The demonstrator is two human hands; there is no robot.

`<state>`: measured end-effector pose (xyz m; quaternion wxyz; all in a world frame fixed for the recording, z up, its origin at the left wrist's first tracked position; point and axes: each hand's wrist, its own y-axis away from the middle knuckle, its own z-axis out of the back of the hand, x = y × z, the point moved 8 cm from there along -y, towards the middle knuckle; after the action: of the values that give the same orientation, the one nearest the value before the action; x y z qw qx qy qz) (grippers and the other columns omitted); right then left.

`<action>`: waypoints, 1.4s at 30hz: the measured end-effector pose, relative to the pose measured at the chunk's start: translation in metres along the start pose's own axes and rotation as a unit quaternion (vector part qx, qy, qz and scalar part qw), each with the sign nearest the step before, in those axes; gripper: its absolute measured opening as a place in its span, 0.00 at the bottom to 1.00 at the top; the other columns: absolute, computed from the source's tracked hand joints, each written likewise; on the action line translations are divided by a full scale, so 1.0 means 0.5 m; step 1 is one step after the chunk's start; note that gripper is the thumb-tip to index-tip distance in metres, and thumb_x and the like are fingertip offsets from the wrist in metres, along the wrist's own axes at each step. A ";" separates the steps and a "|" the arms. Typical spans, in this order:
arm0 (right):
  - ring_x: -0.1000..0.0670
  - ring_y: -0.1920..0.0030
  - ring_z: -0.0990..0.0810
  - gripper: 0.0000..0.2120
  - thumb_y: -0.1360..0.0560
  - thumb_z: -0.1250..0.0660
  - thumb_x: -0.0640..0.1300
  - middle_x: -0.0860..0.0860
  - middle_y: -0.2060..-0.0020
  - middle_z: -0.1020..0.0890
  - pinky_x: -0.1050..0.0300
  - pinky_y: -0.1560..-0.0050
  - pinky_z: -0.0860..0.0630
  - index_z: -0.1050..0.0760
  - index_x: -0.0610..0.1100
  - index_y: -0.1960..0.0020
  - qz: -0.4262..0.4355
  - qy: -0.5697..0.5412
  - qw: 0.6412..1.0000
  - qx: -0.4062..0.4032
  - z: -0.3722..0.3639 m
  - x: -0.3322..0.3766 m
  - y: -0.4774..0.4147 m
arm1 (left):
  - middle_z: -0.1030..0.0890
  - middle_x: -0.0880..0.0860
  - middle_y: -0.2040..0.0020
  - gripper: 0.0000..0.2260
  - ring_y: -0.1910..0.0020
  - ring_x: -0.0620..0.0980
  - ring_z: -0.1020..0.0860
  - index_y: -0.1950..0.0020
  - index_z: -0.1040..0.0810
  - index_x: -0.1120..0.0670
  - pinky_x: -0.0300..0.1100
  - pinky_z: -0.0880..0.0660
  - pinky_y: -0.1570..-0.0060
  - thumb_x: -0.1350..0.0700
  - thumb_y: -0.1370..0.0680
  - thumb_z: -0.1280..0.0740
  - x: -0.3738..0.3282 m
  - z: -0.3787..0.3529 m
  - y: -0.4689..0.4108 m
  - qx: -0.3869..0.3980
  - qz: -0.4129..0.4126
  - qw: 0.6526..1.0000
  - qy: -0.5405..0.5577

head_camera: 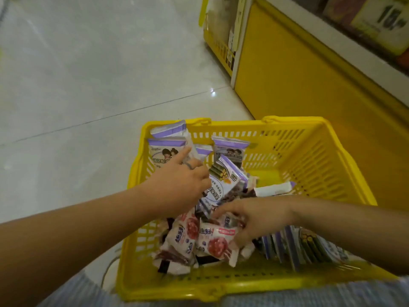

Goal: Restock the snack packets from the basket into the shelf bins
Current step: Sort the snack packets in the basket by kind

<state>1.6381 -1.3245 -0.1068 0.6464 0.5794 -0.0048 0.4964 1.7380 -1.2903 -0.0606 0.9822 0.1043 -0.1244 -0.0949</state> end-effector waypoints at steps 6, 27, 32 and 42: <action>0.60 0.56 0.20 0.08 0.24 0.32 0.40 0.53 0.53 0.16 0.61 0.53 0.23 0.20 0.52 0.49 -0.055 -0.100 0.987 -0.114 0.150 -0.121 0.034 | 0.24 0.52 0.37 0.15 0.33 0.54 0.29 0.37 0.24 0.48 0.60 0.52 0.29 0.48 0.23 0.38 -0.030 -0.031 -0.029 -0.068 -0.013 0.996 0.052; 0.49 0.54 0.21 0.09 0.27 0.28 0.45 0.46 0.53 0.20 0.62 0.58 0.27 0.22 0.43 0.49 -0.268 -0.061 0.936 -0.219 0.138 -0.390 -0.170 | 0.19 0.52 0.41 0.16 0.37 0.56 0.24 0.48 0.17 0.48 0.63 0.37 0.34 0.48 0.34 0.24 -0.013 -0.082 -0.056 -0.118 -0.027 0.991 0.063; 0.54 0.67 0.28 0.11 0.27 0.30 0.40 0.51 0.66 0.25 0.66 0.70 0.33 0.30 0.45 0.65 -0.238 -0.099 0.925 -0.281 0.157 -0.388 -0.144 | 0.19 0.52 0.41 0.14 0.36 0.55 0.24 0.48 0.17 0.47 0.62 0.39 0.33 0.47 0.33 0.24 -0.014 -0.079 -0.056 -0.112 -0.025 0.992 0.056; 0.48 0.61 0.23 0.08 0.28 0.31 0.45 0.50 0.64 0.20 0.53 0.64 0.28 0.28 0.49 0.62 -0.185 0.112 0.876 -0.431 0.259 -0.295 0.063 | 0.18 0.52 0.43 0.15 0.38 0.55 0.22 0.50 0.16 0.48 0.63 0.38 0.34 0.47 0.35 0.24 -0.017 -0.066 -0.048 -0.118 -0.031 0.992 0.033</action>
<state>1.6165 -1.5212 -0.1264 0.9086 0.1740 -0.0390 0.3777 1.7346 -1.3055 -0.0994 0.9878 -0.0054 -0.0763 -0.1356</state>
